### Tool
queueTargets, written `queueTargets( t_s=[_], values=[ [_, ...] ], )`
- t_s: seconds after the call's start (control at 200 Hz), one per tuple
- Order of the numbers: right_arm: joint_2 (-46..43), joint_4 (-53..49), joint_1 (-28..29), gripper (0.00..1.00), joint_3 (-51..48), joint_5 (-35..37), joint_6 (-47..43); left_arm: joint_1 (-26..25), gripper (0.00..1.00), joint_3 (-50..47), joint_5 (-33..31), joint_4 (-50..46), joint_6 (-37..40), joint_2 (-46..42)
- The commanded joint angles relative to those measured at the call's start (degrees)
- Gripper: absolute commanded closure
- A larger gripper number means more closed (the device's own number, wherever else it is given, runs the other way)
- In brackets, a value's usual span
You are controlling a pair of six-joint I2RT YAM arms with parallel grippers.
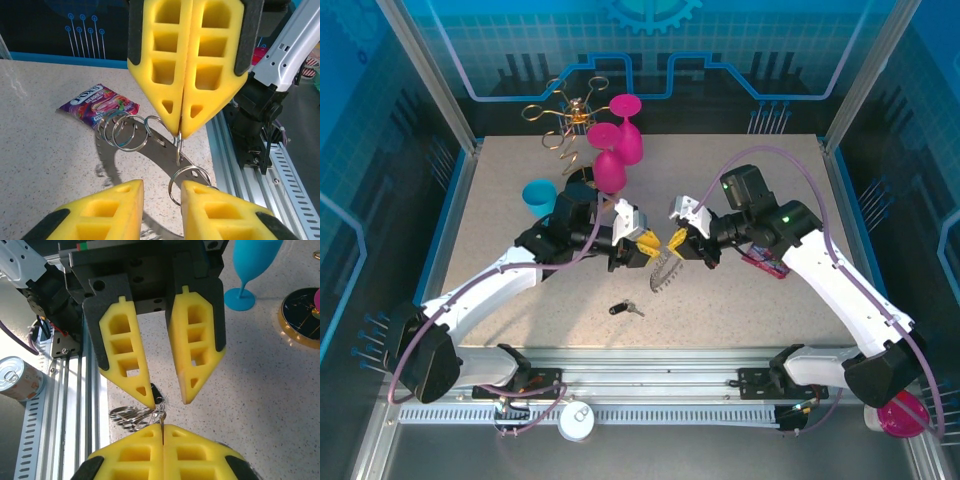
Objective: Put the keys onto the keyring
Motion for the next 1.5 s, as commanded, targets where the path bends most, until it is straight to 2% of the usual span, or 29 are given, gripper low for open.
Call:
queueTargets(
  t_s=[0.0,0.275,0.655,1.031,1.171,1.386,1.496],
  values=[
    [-0.58,2.04,1.14,1.00,-0.34,-2.39,-1.16,-0.16,0.73,-0.99,1.22,3.35,0.84,-1.47],
    [0.34,4.38,3.25,1.00,-0.68,0.56,0.08,-0.06,0.72,-2.42,4.50,4.27,0.12,-1.27],
    [0.80,6.79,4.72,1.00,-1.36,3.41,2.14,0.46,0.80,-4.24,4.99,9.43,-3.48,-1.60],
    [-0.13,9.00,5.21,1.00,-3.00,7.11,2.42,0.69,0.77,-4.73,4.82,9.25,-3.60,-1.63],
    [-0.65,9.51,5.12,1.00,-3.15,6.40,2.48,0.72,0.84,-4.68,4.52,8.63,-2.96,-1.38],
    [-0.97,11.72,5.12,1.00,-4.20,4.62,4.35,0.72,0.85,-4.22,3.95,8.65,-3.16,-0.50],
    [-1.27,12.13,5.12,1.00,-4.58,4.13,4.66,0.73,0.93,-4.13,3.69,8.69,-3.16,-0.30]
  ],
)
